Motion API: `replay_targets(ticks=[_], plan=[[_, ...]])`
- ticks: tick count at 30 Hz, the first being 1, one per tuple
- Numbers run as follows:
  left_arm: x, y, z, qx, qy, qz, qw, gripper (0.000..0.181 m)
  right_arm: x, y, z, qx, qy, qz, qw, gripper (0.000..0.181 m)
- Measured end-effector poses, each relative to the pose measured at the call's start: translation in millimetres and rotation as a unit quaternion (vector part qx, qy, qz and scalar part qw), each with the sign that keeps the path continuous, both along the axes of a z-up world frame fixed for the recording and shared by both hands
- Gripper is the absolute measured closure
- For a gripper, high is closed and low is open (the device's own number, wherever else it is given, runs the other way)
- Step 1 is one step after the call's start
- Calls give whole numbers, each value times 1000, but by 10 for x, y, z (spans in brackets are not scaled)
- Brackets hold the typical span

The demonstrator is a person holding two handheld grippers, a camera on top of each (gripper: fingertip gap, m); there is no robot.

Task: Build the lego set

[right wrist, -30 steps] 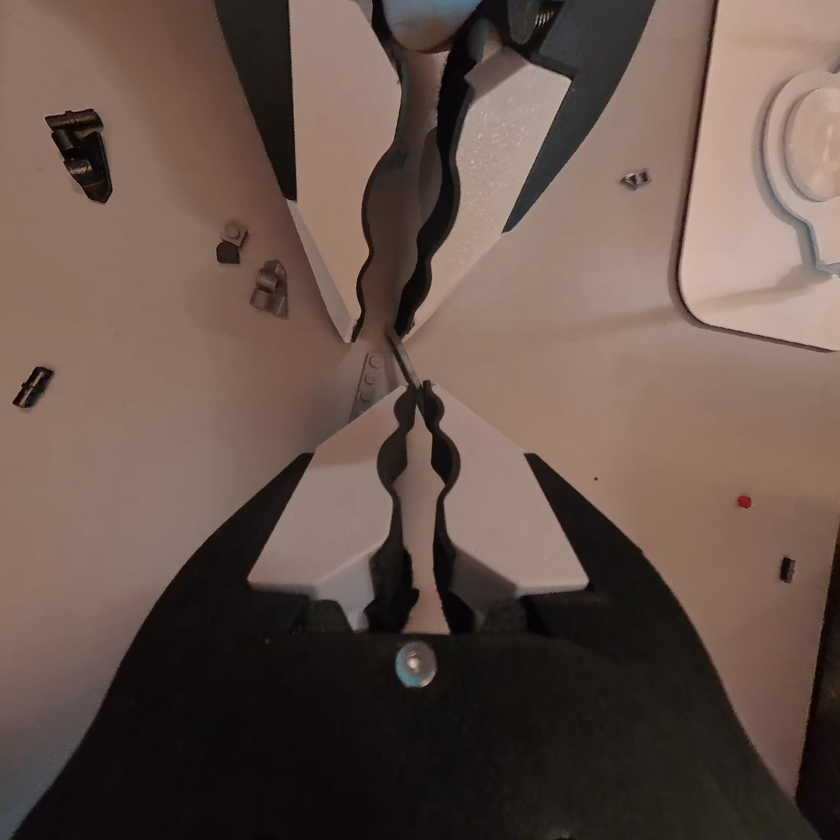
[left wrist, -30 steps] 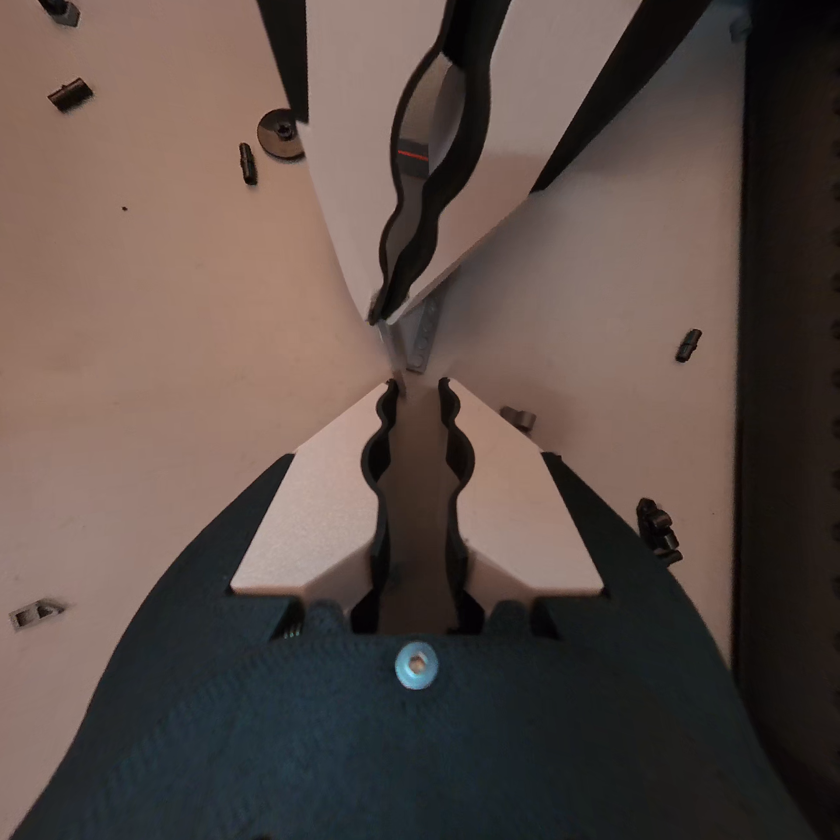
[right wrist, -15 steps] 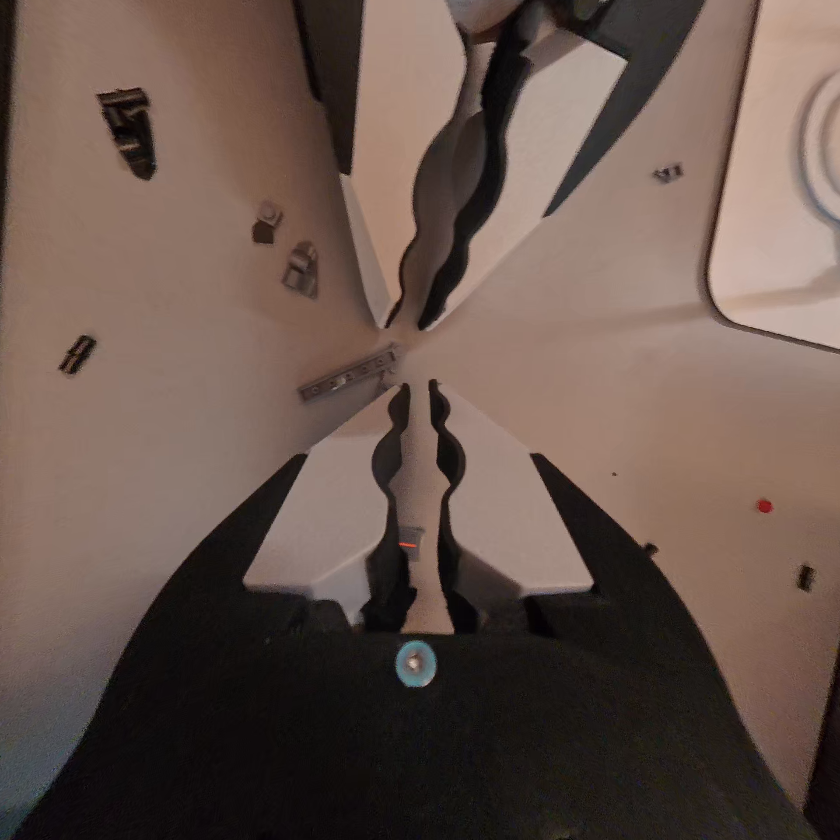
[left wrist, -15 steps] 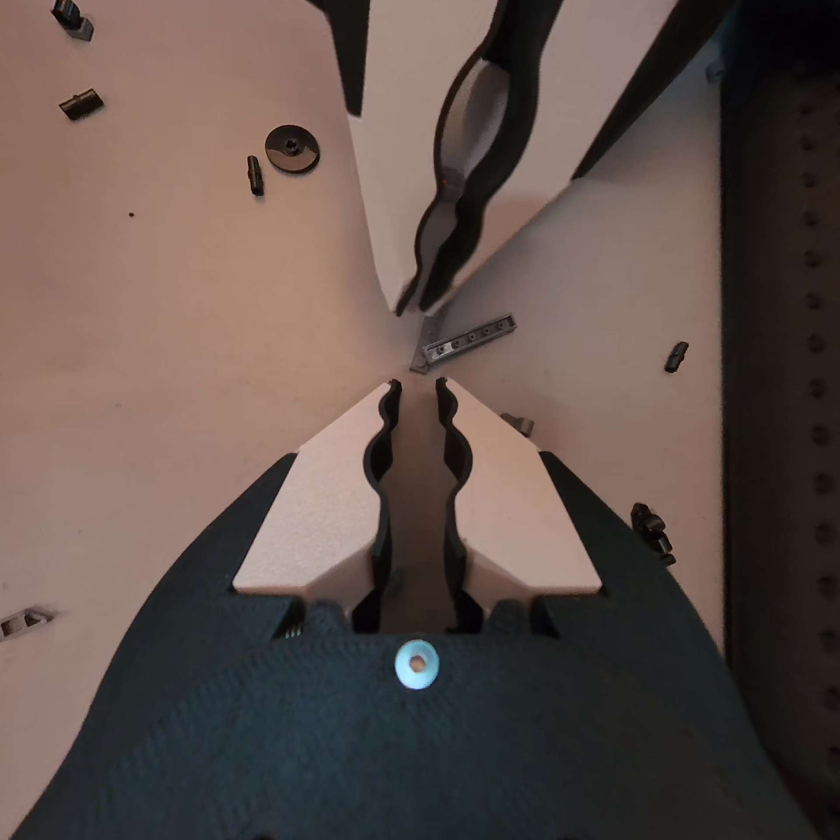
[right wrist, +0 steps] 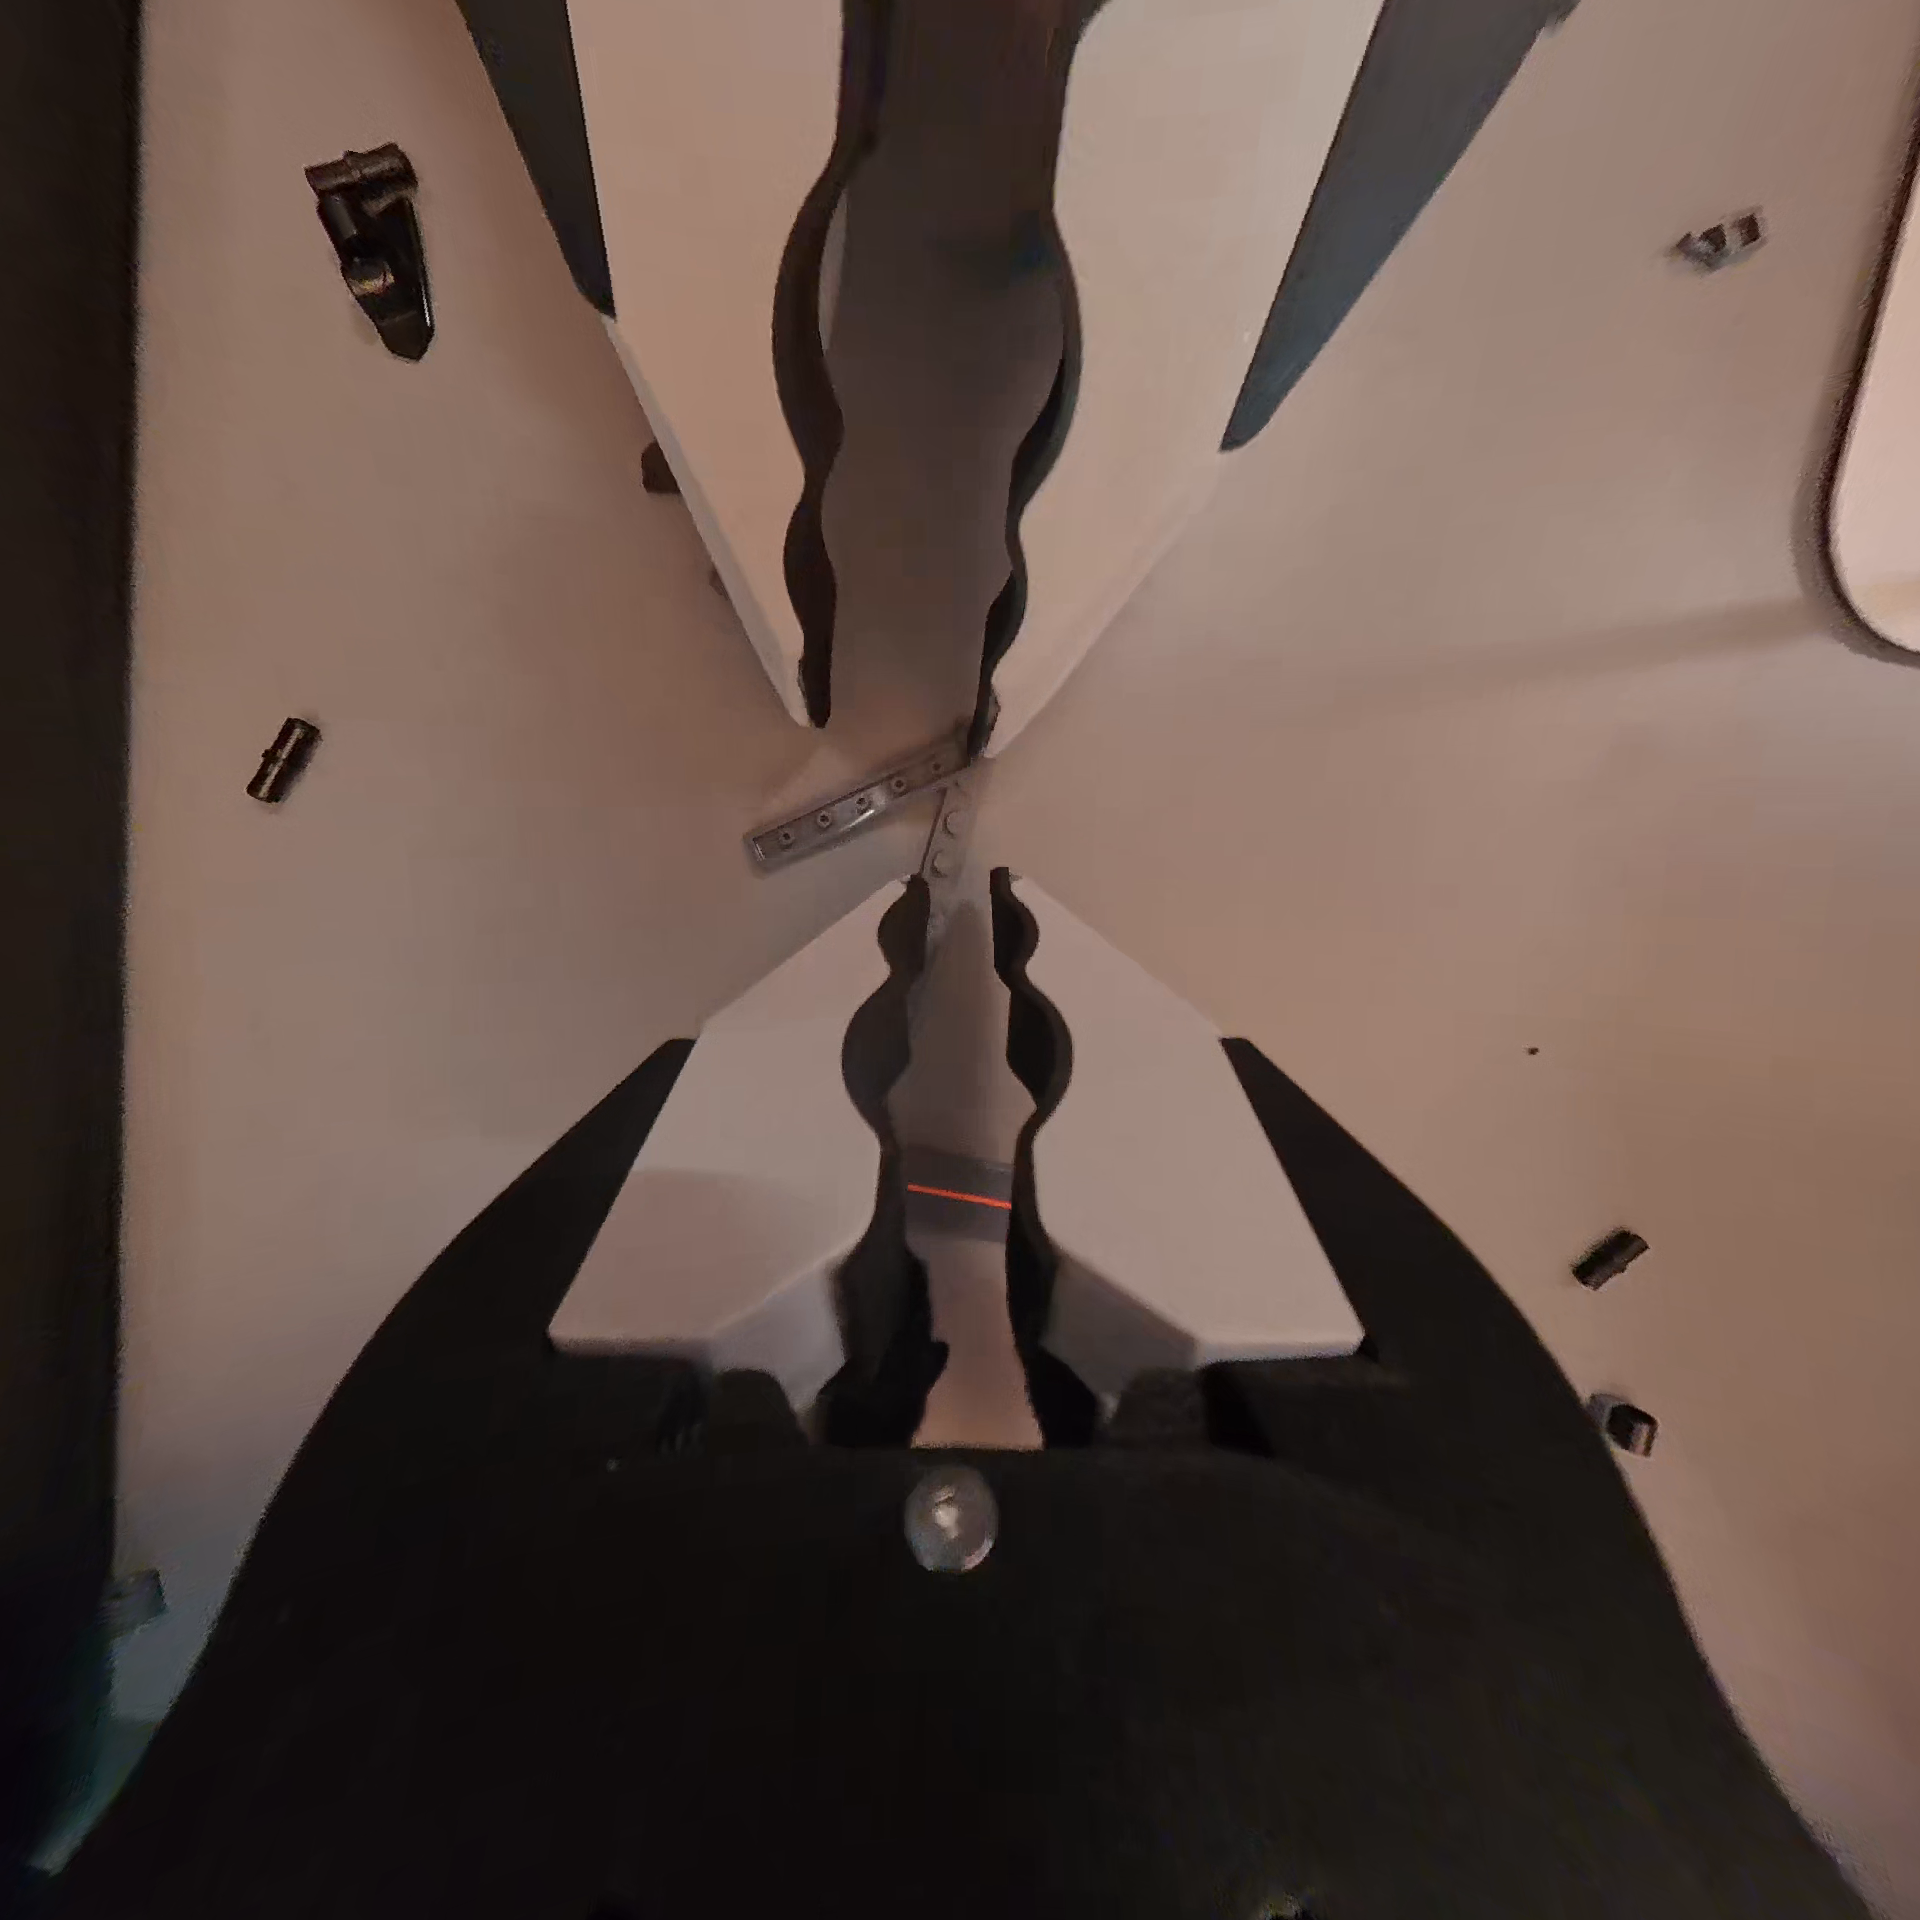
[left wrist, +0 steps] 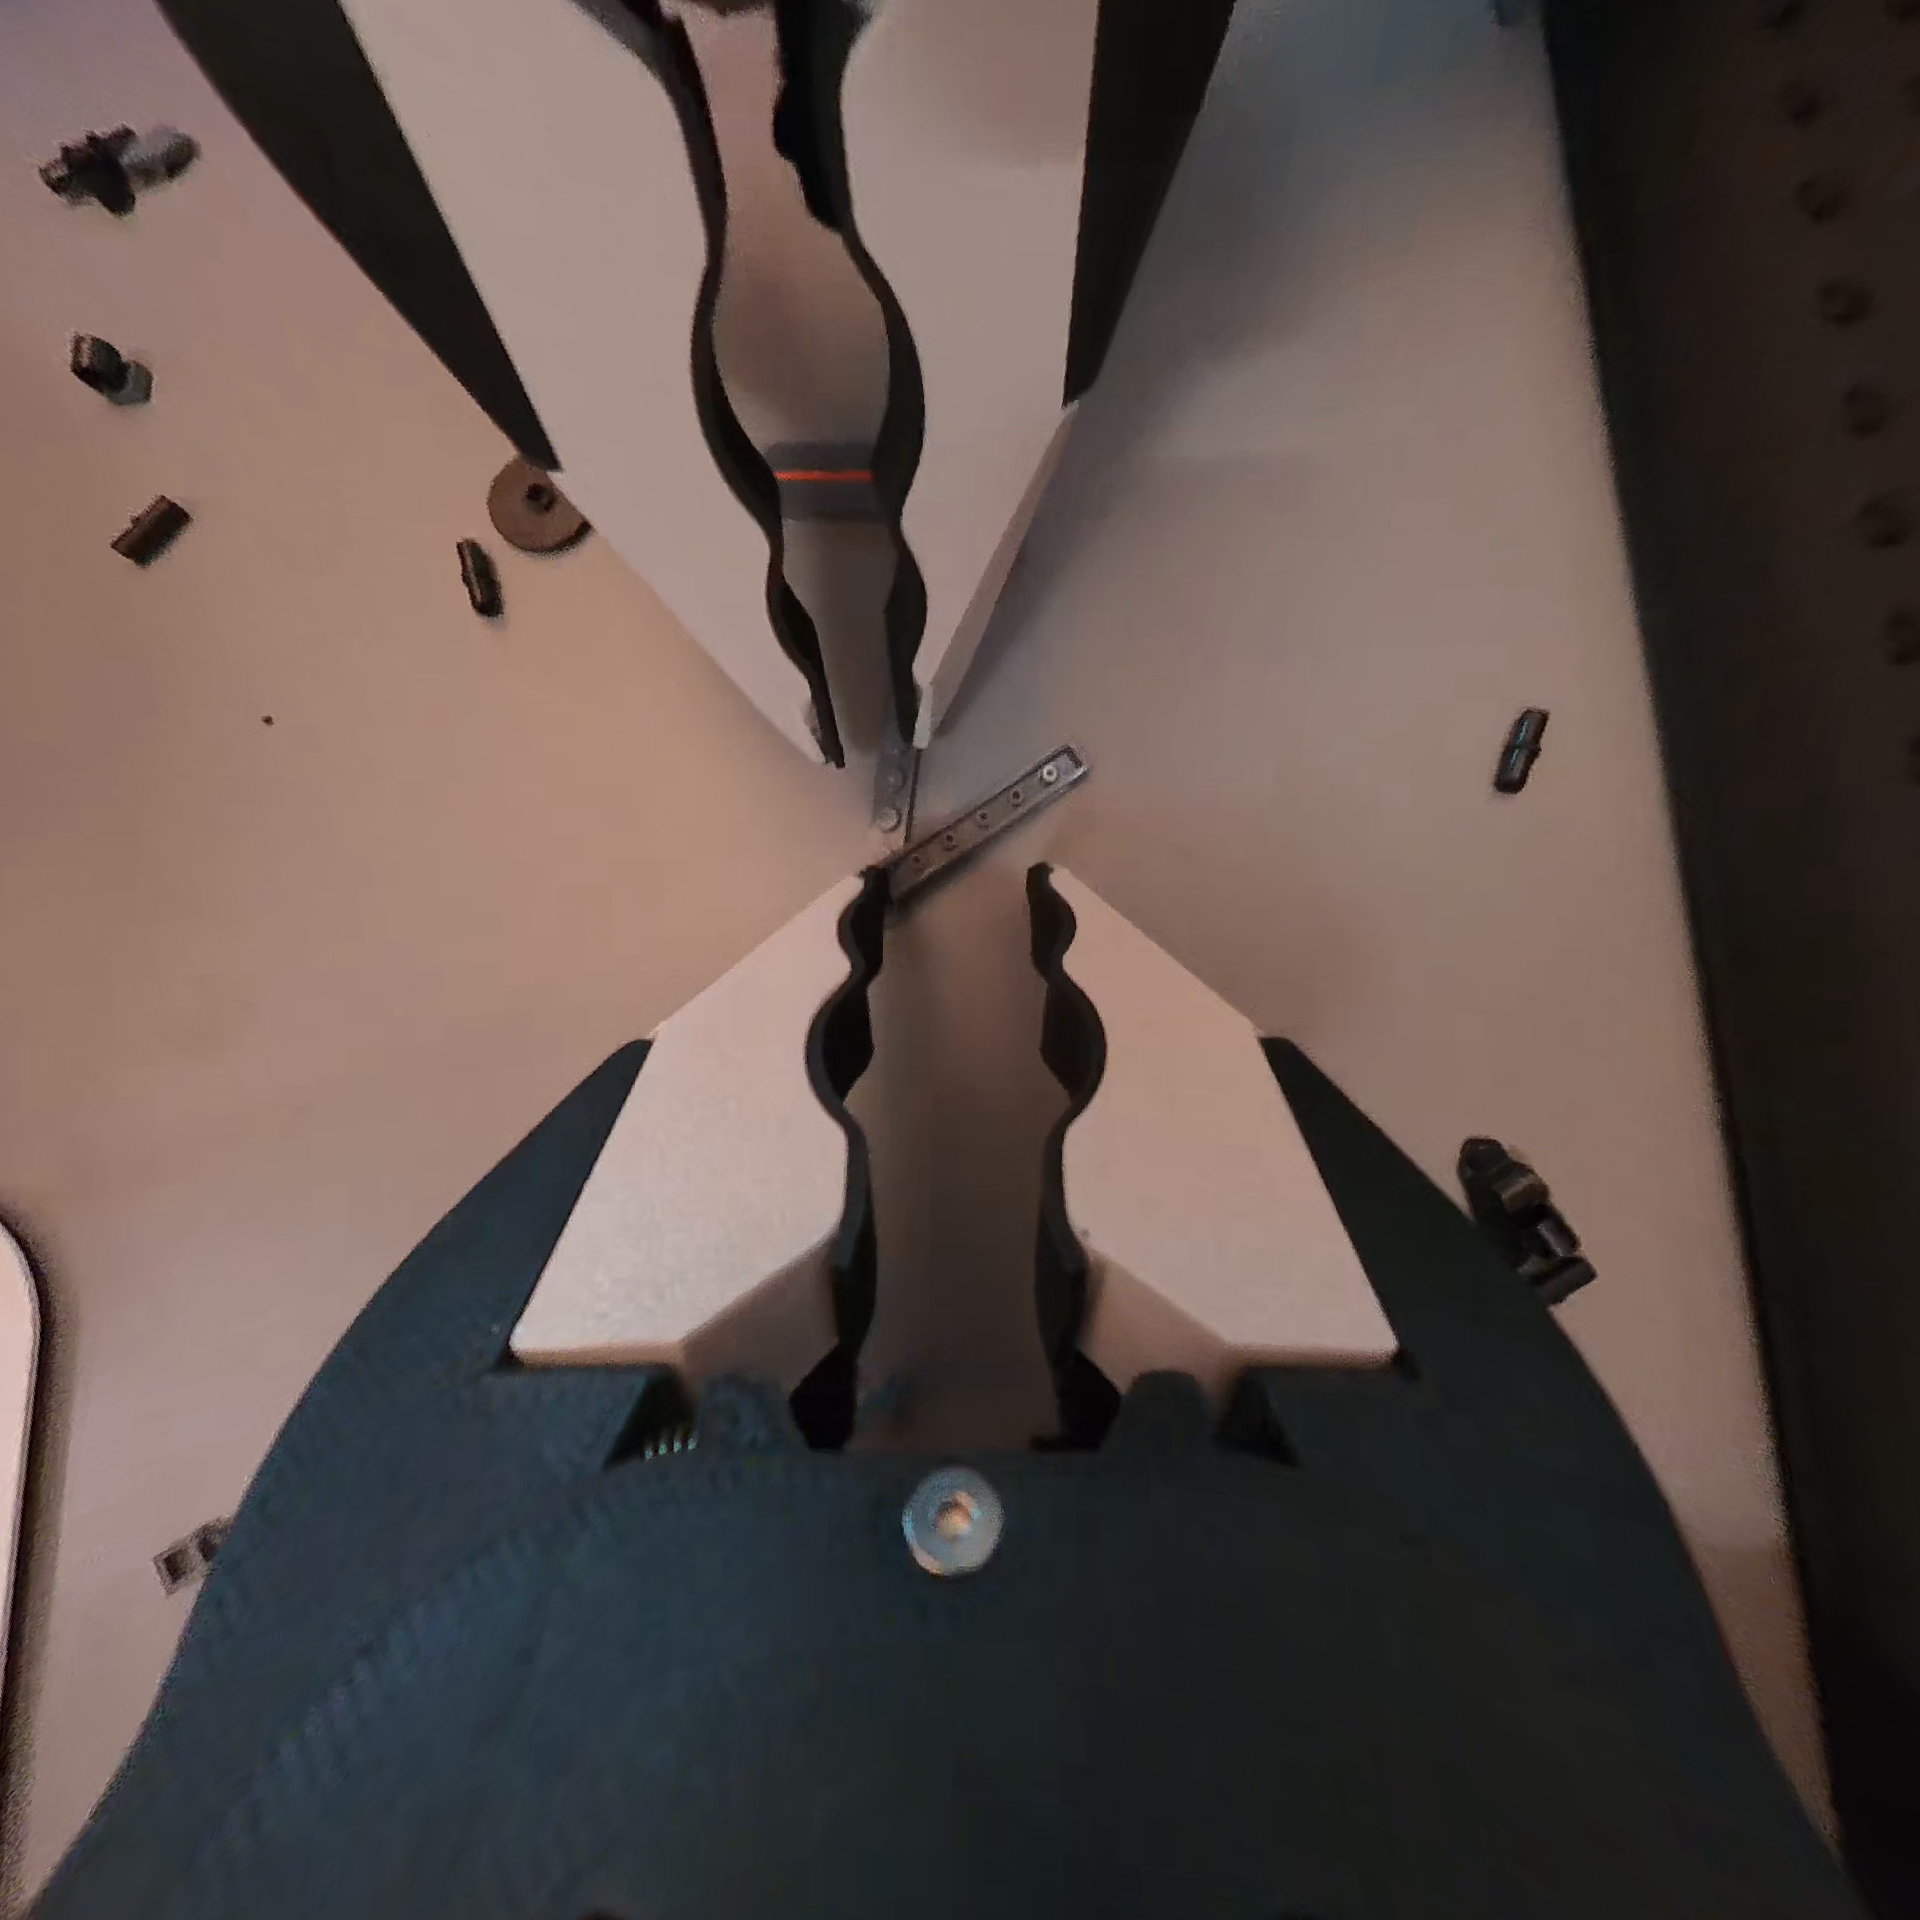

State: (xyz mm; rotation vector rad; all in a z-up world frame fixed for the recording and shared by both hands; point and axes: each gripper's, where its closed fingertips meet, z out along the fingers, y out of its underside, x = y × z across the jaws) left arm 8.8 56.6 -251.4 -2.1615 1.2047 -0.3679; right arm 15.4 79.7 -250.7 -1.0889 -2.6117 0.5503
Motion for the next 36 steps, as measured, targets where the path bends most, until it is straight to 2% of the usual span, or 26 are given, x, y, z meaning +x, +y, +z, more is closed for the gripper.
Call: replay_targets(ticks=[10,15,22,25,31,36], plan=[[51,26,-33,14,11,-13,1000,163,10,42,-11,0,-4,-9,1000,173],[79,-18,-80,5,20,-27,999,173,8,46,-27,2,-6,-10,1000,173],[72,-26,-79,1,21,-27,999,175,-9,65,1,-2,3,-14,1000,174],[25,0,-60,-11,5,-6,1000,175,-11,55,40,-6,12,-12,1000,173],[-59,108,182,-38,-115,59,991,176,-79,-33,282,15,85,25,996,168],[-65,128,448,-74,-243,83,963,175,-142,-37,370,78,133,49,987,162]])
